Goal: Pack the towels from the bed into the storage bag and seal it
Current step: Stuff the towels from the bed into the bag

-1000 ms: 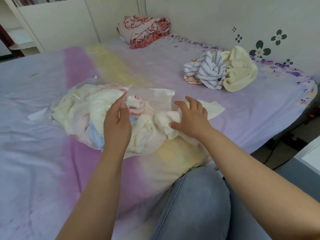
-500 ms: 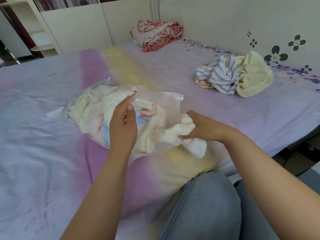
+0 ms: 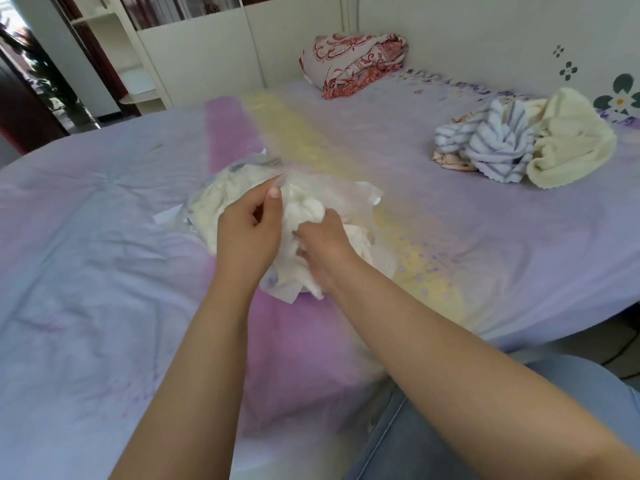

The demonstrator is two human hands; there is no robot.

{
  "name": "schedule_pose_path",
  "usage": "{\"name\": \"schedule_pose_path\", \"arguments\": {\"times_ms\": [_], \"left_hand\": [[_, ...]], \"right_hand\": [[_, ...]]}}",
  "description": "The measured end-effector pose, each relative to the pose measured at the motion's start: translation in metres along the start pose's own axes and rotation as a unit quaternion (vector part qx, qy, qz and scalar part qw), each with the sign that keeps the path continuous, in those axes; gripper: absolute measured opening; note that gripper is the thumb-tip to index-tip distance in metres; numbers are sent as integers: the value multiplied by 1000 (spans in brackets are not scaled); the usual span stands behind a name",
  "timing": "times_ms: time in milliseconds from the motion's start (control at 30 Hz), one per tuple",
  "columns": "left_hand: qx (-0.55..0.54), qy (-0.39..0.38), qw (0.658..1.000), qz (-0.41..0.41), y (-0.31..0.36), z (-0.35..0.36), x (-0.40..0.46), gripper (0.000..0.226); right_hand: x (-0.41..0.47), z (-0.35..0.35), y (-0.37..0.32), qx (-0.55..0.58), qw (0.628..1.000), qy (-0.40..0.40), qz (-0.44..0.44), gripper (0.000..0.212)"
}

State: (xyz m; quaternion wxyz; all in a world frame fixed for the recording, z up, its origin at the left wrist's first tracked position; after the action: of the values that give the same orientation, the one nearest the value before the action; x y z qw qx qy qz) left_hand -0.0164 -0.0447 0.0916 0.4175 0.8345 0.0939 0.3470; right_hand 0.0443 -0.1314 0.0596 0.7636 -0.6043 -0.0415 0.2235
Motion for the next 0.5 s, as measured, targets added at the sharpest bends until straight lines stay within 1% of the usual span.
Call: {"name": "schedule_pose_path", "arguments": {"times_ms": [33,67,100,133,167,200,233,267,333,367,400,467,500], "left_hand": [[-11,6,1000,-2,-1,-8,3,29],[-23,16,1000,-7,-3,-18,6,30],[-34,25,999,-12,-5,-28,9,30],[-44,28,998,-16,-7,-38,12,30],[-53,27,998,-18,-9,-46,14,29],[-57,21,998,-19,-10,-51,15,27],[-56,12,998,-18,-10,-55,15,26],[-51,3,999,-16,-9,-57,15,26],[-40,-17,999,-9,-6,-57,15,26],[-38,-26,999,-6,-4,-57,14,28],[-39,-39,998,-4,-2,-56,13,31],[-39,-75,996,-9,3,-53,11,33],[-36,-91,995,-13,5,-51,9,32]], "right_hand": [[2,7,-1,53,996,-75,-8,25],[0,12,0,113,982,-150,-22,26],[-4,13,2,162,965,-203,-39,29],[-7,13,8,179,956,-225,-65,33],[-8,11,17,144,959,-218,-111,35],[-8,10,24,68,960,-206,-178,35],[-8,10,29,-44,946,-197,-255,34],[-6,11,33,-158,912,-202,-321,33],[4,20,33,-335,826,-222,-394,40],[12,27,31,-396,790,-230,-408,43],[20,35,29,-445,764,-232,-406,43],[36,48,27,-512,752,-225,-349,39],[44,52,27,-550,739,-221,-320,38]]}}
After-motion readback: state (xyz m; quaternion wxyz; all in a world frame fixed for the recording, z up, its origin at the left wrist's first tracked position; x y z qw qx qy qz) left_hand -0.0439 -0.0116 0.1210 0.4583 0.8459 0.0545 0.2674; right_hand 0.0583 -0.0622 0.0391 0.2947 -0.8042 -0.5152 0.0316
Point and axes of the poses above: each hand's wrist, its own x-axis towards the middle knuckle, its own z-axis out of the palm, y = z × x, the point moved 1 cm from there along x, towards the middle knuckle
